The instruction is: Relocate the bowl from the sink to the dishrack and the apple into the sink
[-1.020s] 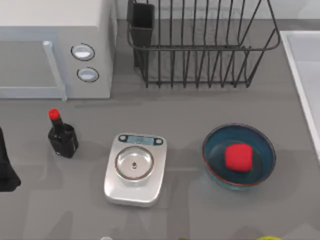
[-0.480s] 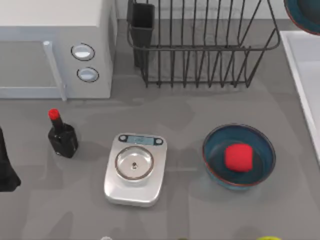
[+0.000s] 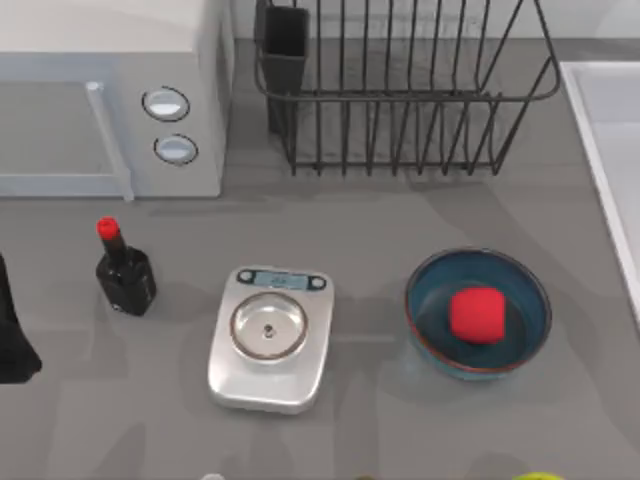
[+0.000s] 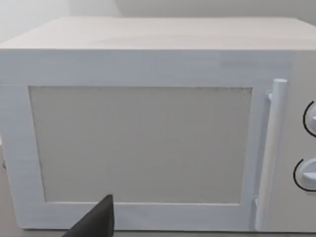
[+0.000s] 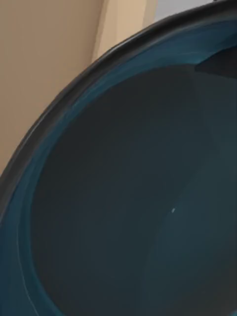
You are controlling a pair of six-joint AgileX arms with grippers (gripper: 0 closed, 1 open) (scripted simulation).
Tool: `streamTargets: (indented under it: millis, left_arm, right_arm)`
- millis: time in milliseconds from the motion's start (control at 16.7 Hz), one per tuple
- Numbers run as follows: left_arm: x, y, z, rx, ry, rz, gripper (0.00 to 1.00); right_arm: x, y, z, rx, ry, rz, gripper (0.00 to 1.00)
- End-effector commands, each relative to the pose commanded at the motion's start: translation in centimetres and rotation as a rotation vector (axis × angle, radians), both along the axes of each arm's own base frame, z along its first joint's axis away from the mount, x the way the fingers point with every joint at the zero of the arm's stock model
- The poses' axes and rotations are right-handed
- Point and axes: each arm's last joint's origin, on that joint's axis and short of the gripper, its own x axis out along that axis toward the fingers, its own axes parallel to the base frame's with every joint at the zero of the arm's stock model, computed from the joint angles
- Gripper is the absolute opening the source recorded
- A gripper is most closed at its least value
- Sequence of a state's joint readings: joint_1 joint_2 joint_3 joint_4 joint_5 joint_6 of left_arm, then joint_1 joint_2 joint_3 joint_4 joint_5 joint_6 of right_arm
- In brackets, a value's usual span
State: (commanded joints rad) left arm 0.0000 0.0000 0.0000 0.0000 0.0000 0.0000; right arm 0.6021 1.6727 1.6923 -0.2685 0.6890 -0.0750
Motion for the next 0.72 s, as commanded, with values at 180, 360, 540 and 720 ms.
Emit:
streamTargets:
  millis: [180,360,540,720]
  left_arm:
    - [0.0,0.0,0.0,0.000,0.000,0.000,1.00]
    - [0.0,0.0,0.0,0.000,0.000,0.000,1.00]
    - [0.0,0.0,0.0,0.000,0.000,0.000,1.00]
    - [0.0,0.0,0.0,0.000,0.000,0.000,1.00]
  right_arm:
    - [-2.4,3.8,0.9,0.139,-0.130,0.034,0.00]
    - [-4.1,5.5,1.3,0.224,-0.188,0.052,0.00]
    - [-4.4,5.7,1.4,0.235,-0.194,0.054,0.00]
    - [-4.2,5.6,1.4,0.234,-0.192,0.054,0.00]
